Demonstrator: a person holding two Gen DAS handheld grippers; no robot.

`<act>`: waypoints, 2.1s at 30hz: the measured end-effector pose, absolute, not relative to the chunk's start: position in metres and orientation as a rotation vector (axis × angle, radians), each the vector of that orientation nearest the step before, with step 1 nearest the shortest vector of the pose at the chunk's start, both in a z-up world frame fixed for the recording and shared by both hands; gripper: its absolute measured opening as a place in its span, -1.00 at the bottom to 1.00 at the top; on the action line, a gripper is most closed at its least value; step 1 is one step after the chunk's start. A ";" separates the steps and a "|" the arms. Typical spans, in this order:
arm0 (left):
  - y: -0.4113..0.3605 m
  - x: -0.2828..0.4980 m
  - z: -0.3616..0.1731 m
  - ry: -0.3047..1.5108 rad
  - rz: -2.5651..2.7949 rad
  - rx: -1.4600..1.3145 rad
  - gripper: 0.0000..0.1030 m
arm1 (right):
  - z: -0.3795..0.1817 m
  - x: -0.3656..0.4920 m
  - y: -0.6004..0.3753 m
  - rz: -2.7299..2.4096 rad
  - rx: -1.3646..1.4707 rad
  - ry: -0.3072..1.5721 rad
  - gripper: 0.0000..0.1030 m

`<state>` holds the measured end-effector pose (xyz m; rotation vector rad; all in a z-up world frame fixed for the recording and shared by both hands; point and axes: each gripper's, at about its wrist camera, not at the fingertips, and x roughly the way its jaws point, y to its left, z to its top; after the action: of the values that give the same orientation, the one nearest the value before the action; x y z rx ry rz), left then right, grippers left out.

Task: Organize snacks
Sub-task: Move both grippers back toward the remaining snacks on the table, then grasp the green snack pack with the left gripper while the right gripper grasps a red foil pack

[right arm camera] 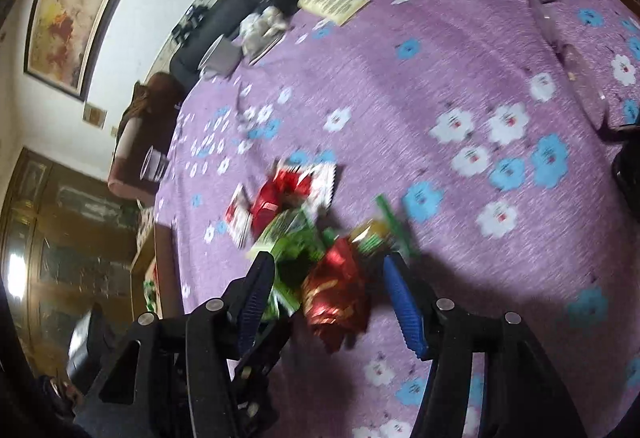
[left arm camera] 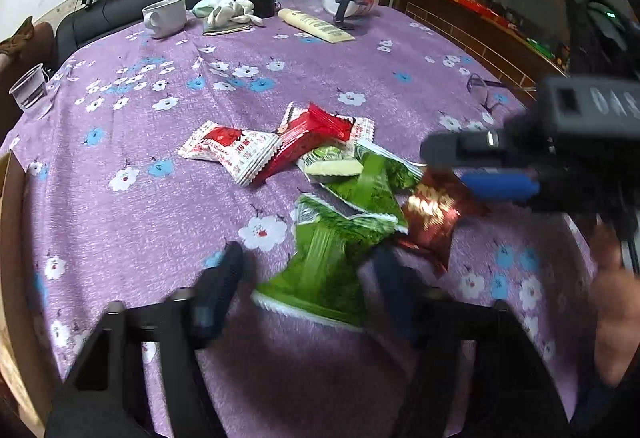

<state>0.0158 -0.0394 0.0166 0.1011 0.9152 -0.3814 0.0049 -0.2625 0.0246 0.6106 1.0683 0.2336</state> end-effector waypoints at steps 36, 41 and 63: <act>0.023 0.013 0.032 0.766 -0.210 -0.071 -0.37 | 0.052 -0.021 -0.195 0.434 0.305 0.819 -0.41; 0.023 0.013 0.032 0.759 -0.204 -0.068 -0.36 | 0.053 -0.022 -0.196 0.435 0.306 0.813 -0.41; 0.027 0.012 0.035 0.760 -0.193 -0.103 -0.36 | 0.057 -0.025 -0.195 0.433 0.305 0.797 -0.41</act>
<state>0.0116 0.0275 0.0348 -0.1029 0.7595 -0.1931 -0.0248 -0.1954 0.0573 0.3050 0.7972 0.4330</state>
